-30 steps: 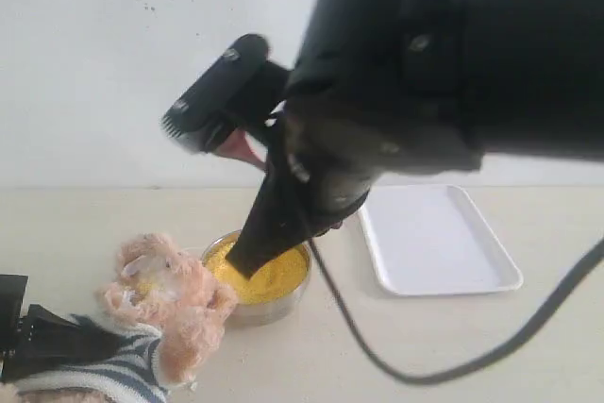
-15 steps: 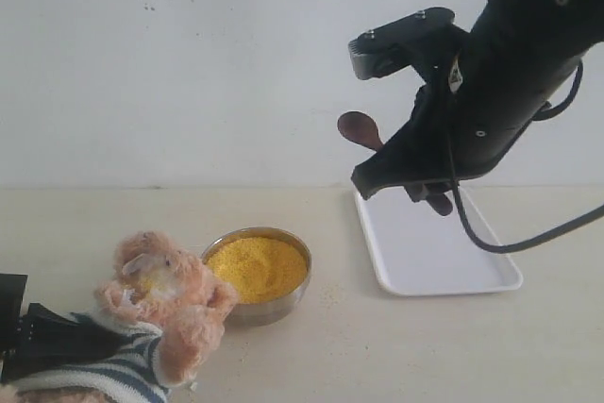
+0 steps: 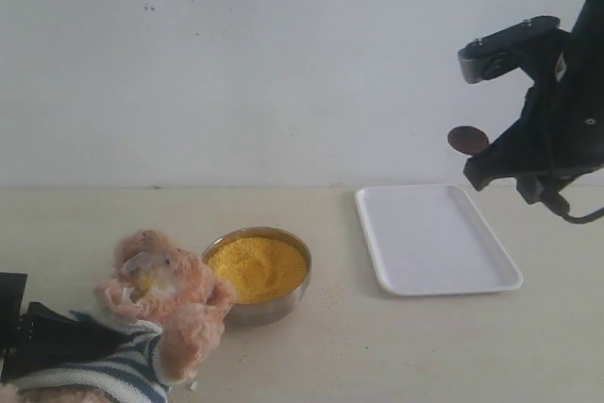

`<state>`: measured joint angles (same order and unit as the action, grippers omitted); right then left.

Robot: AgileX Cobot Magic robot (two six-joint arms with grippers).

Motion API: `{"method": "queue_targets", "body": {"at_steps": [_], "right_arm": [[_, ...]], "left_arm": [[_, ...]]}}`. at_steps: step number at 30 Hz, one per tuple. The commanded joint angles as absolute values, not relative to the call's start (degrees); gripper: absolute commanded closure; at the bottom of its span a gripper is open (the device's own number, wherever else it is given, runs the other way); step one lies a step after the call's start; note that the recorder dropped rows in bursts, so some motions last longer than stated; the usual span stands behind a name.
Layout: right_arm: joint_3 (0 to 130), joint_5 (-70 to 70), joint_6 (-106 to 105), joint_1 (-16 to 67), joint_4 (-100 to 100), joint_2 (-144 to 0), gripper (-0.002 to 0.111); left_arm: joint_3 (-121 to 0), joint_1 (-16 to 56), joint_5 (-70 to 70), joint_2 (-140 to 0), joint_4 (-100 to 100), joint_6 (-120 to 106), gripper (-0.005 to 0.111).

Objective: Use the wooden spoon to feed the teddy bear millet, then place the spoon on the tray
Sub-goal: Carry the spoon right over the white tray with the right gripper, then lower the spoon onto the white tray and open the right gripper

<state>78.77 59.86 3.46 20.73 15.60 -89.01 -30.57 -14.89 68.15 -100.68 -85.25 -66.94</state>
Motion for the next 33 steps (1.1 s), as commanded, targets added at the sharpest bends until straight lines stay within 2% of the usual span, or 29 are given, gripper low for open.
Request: {"method": "queue_targets", "body": {"at_steps": [1,33], "right_arm": [[78.6,60.0,-0.4,17.7,15.6,-88.6,0.109],[78.9,23.6,-0.6,16.5,9.8,-112.7,0.109]], "left_arm": [[-30.5,-14.8,70.0,-100.5,-86.3,-67.3,0.103],[-30.5,-14.8,70.0,-100.5,-87.5,-67.8,0.103]]}}
